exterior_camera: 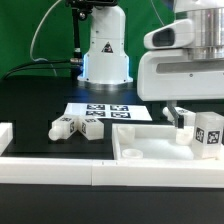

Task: Assemble one leg

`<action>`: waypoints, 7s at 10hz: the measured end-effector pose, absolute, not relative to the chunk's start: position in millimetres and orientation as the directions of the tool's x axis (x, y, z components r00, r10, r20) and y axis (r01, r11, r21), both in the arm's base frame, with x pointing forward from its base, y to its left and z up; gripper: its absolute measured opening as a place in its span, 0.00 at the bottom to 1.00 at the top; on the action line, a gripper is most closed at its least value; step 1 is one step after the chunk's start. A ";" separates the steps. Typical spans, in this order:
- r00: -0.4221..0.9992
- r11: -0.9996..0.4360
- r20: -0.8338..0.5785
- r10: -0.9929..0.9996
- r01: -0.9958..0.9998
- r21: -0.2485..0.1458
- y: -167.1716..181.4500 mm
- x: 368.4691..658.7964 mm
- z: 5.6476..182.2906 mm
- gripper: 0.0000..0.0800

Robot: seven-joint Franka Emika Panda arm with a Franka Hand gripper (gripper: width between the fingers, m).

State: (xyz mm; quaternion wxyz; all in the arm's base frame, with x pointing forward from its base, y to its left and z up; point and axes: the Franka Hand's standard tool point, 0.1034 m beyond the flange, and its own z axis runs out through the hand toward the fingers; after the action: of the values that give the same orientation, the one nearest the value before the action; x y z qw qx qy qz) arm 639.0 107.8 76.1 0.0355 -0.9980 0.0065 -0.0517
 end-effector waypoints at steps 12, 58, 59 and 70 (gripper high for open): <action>0.563 -0.561 0.016 -0.826 -0.820 -0.116 107.7 638.8 74.7 0.36; 0.949 -0.954 0.105 -0.299 -0.293 -0.067 103.4 642.2 70.1 0.78; 0.937 -0.942 0.102 -0.335 -0.329 -0.071 103.6 642.1 70.0 0.57; 0.733 -0.740 0.105 -0.672 -0.670 -0.059 80.3 640.5 69.7 0.37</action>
Offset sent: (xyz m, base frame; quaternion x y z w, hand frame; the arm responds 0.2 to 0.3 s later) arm 0.0000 0.0000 0.0000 0.0000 0.0000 0.0000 1.0000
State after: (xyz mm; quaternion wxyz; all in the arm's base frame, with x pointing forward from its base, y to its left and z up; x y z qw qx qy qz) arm 640.5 80.3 69.7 0.0087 -0.9309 0.3602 -0.0600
